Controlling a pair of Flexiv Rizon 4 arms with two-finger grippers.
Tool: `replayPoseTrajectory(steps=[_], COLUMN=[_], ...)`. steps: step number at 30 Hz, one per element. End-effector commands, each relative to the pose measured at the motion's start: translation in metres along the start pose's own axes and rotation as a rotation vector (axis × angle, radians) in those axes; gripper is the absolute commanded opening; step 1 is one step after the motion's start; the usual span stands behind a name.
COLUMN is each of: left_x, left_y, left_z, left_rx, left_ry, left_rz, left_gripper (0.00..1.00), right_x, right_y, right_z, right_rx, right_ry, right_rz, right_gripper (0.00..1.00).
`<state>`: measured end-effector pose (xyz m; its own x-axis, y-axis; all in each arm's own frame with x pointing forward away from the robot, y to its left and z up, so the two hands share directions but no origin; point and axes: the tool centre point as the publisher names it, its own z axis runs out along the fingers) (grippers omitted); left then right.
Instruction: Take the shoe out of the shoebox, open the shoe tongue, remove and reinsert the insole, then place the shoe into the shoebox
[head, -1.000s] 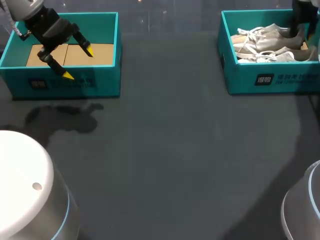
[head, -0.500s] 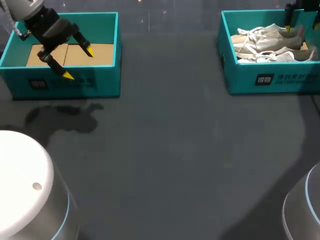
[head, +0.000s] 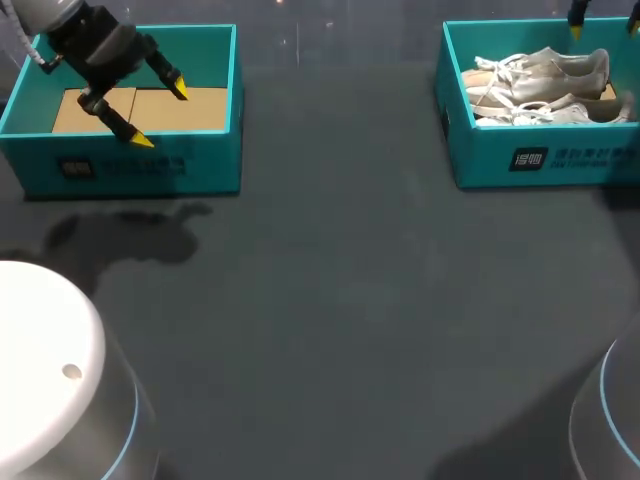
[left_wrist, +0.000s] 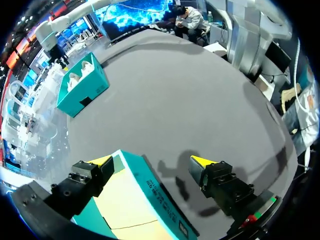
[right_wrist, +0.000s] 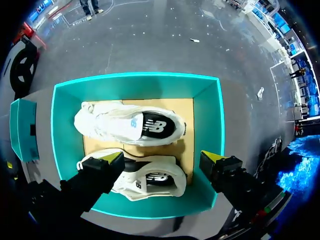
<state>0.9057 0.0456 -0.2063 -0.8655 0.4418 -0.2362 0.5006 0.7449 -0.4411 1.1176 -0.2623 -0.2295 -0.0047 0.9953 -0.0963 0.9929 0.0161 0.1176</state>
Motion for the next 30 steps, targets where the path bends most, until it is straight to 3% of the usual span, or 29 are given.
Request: replayPoseTrajectory(steps=[1, 2, 6, 10, 11, 13, 19, 25, 30], left_x=[0.005, 0.004, -0.001, 0.000, 0.001, 0.001, 0.001, 0.001, -0.021], left_y=[-0.014, -0.014, -0.004, 0.016, 0.021, 0.023, 0.023, 0.023, 0.047], left_z=[-0.033, -0.040, -0.056, -0.070, -0.073, -0.087, -0.087, -0.087, -0.081], left_rx=[-0.012, -0.029, -0.239, -0.325, -0.390, -0.596, -0.596, -0.596, -0.700], left_ry=[-0.198, -0.219, -0.271, -0.362, -0.420, -0.640, -0.640, -0.640, -0.482], left_rz=[-0.312, -0.392, -0.720, -0.934, -0.948, -0.818, -0.818, -0.818, -1.184], left_gripper=[1.00, 1.00, 1.00, 1.00, 1.00, 1.00, 1.00, 1.00, 1.00], right_x=[0.011, 0.014, 0.024, 0.030, 0.031, 0.032, 0.037, 0.044, 0.049], right_y=[-0.030, -0.033, -0.045, -0.058, -0.061, -0.066, -0.083, -0.091, -0.097], right_z=[-0.022, -0.025, -0.033, -0.039, -0.040, -0.043, -0.053, -0.047, -0.047], right_rx=[-0.066, -0.066, -0.064, -0.054, -0.053, -0.047, -0.045, -0.015, -0.017], right_ry=[0.008, 0.010, 0.025, 0.040, 0.042, 0.046, 0.047, 0.045, 0.041], right_rz=[-0.011, -0.015, -0.027, -0.026, -0.024, -0.021, -0.024, -0.065, -0.082], right_gripper=[1.00, 1.00, 1.00, 1.00, 1.00, 1.00, 1.00, 1.00, 1.00])
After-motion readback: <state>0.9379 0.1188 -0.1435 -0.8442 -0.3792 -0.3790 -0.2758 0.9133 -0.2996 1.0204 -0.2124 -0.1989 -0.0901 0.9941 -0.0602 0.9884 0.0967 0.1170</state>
